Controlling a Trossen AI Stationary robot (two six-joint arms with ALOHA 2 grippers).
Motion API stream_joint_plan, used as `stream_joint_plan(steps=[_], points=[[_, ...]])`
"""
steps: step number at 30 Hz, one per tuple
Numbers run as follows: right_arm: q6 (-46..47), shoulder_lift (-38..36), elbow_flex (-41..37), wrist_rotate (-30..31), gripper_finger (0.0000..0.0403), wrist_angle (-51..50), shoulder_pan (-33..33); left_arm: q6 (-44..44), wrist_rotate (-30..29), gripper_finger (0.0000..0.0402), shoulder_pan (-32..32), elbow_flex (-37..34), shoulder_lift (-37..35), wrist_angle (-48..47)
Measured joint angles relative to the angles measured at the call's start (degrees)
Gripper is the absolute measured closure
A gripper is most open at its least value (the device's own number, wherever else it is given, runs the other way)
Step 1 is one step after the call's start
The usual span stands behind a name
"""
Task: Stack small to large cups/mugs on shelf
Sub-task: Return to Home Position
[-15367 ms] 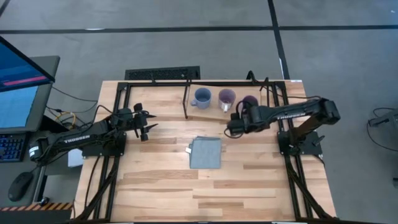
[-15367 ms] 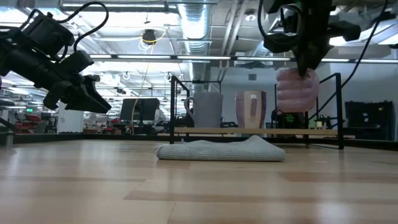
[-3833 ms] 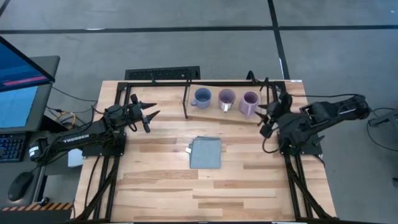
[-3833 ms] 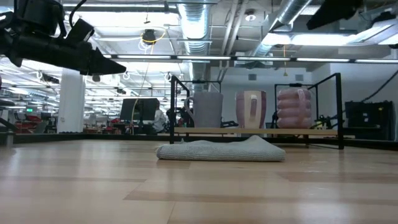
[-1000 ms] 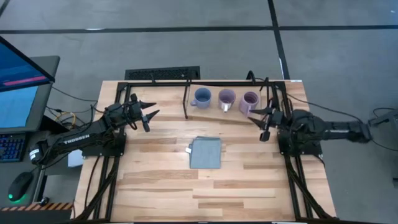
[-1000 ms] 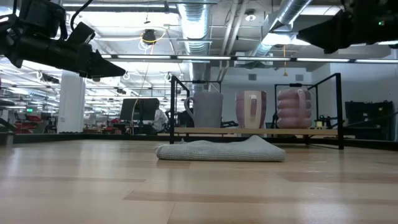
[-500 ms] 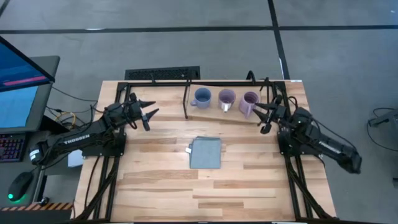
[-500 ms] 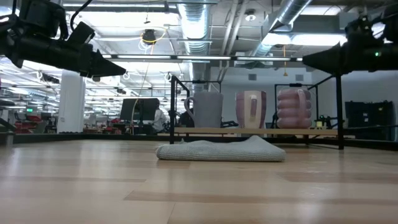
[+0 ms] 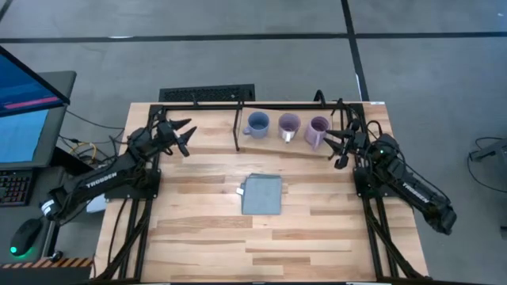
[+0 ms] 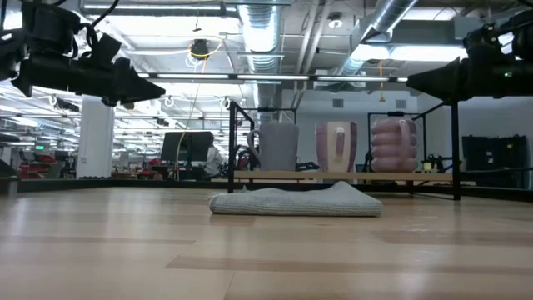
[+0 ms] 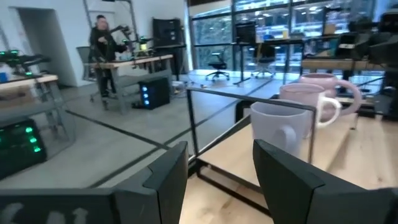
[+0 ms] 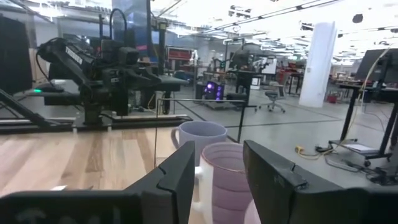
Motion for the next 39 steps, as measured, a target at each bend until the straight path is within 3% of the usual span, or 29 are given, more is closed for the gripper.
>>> stream_joint_plan(steps=[11,39], points=[[-0.91,0.00,0.02,0.20,0.0243,-0.62,-0.02,-2.39,2.34,0.0228,4.62,0.00,-4.91,0.03],[-0.89,0.00,-0.04,0.44,0.0247,-0.72,-0.02,-10.25,2.45,0.0228,4.78,0.00,-24.12,-7.23]])
